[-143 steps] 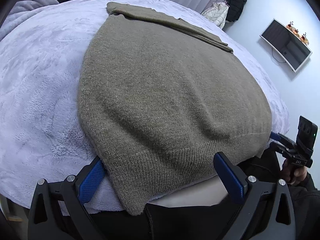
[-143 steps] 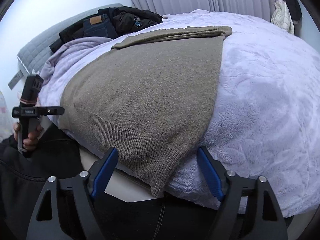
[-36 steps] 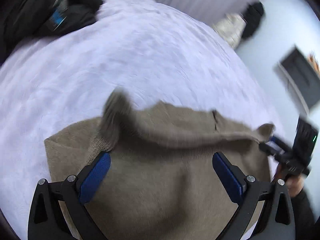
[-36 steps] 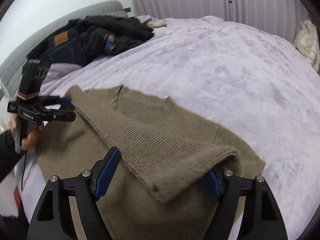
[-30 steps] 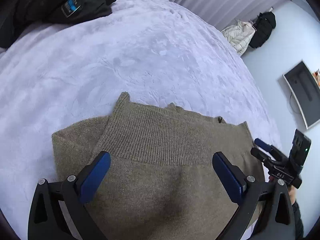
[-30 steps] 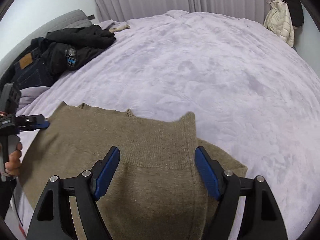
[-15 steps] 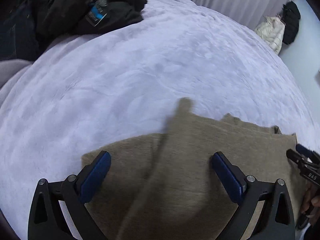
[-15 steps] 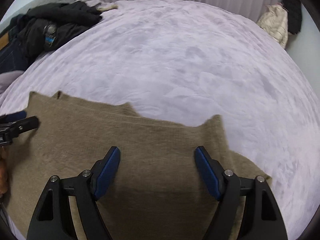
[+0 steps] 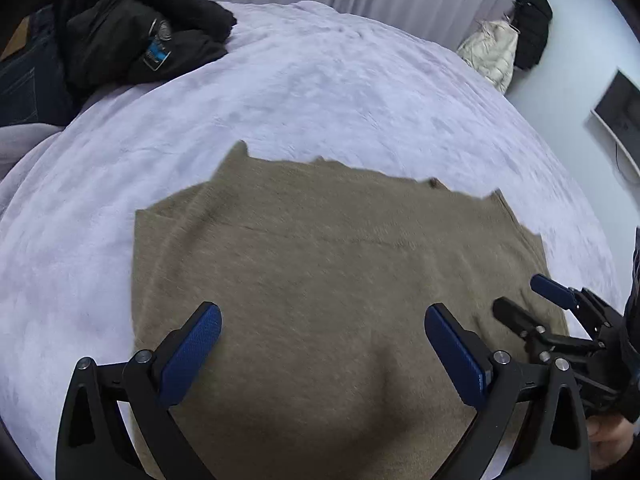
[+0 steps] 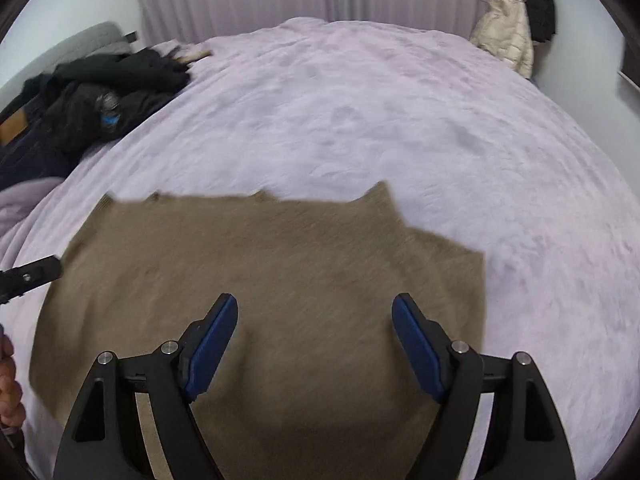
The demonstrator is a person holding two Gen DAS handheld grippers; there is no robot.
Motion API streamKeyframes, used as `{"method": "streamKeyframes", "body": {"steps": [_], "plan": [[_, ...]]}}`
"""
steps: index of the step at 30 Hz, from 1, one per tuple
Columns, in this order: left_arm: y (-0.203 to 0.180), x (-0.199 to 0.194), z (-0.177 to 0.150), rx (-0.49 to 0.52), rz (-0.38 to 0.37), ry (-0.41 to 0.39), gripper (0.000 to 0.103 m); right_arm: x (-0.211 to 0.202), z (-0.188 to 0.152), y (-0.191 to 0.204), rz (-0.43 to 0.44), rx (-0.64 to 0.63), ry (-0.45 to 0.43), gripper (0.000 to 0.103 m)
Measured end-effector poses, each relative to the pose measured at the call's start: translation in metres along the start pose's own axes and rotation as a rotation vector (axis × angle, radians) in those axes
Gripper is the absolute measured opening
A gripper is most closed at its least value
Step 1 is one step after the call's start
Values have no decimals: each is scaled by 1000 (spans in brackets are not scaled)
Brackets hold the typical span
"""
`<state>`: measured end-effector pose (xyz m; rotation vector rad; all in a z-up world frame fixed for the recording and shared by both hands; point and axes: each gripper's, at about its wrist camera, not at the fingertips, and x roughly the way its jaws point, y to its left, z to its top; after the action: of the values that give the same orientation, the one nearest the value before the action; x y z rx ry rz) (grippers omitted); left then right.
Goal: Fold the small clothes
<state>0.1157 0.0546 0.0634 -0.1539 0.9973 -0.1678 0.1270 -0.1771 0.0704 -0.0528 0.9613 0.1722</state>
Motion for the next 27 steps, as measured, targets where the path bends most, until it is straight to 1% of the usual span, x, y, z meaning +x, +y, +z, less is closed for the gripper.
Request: {"method": "streamKeyframes", "body": {"steps": [1,3,4,5,6,7,8,10,12,13,14,15,16,17,19,20,21,23,24,26,27], "plan": [[-5,4,-7,6,16,4,102,-1,-8,14,-9,-38,-2,82],[-5,19,-17,-3,45,44,102,3,-23,36,-49,-107,0,82],[-2,26,-22,10,78,53,102,6,-30,42,-58,-125,14,82],[1,30,-27,38,124,42,102,10,-35,42,-63,-132,26,82],[6,29,-31,55,147,21,102,10,-39,39,-64,-131,13,82],[14,25,-34,47,137,7,102,8,-41,32,-71,-118,-1,82],[24,21,-35,23,107,6,102,5,-43,20,-95,-88,-4,82],[39,14,-39,-9,60,7,102,1,-48,-13,-118,-2,-11,82],[43,12,-45,12,28,6,102,-2,-56,-48,-96,76,-21,82],[39,13,-50,44,38,4,102,-3,-59,-60,-83,97,-19,82],[34,13,-52,71,65,2,102,-3,-61,-67,-42,118,-20,82],[30,11,-52,75,89,6,102,-4,-60,-69,-32,126,-22,82],[27,8,-50,66,99,12,102,-7,-59,-66,-51,120,-18,82],[25,3,-45,44,87,16,102,-11,-56,-59,-81,117,-10,82],[20,-4,-30,7,37,-9,102,-19,-49,-46,-102,129,-23,82],[16,-5,-20,1,45,-25,102,-23,-44,-38,-96,131,-43,82],[12,-3,-10,-1,71,-33,102,-24,-36,-28,-100,125,-66,83],[7,14,9,-9,121,-20,102,-18,-18,-9,-143,115,-89,85],[9,30,15,-25,153,9,102,-9,-10,-1,-150,108,-70,88],[17,58,16,-71,207,65,102,21,3,13,-151,70,28,89],[19,62,13,-73,214,35,102,33,5,18,-152,60,57,89]]}}
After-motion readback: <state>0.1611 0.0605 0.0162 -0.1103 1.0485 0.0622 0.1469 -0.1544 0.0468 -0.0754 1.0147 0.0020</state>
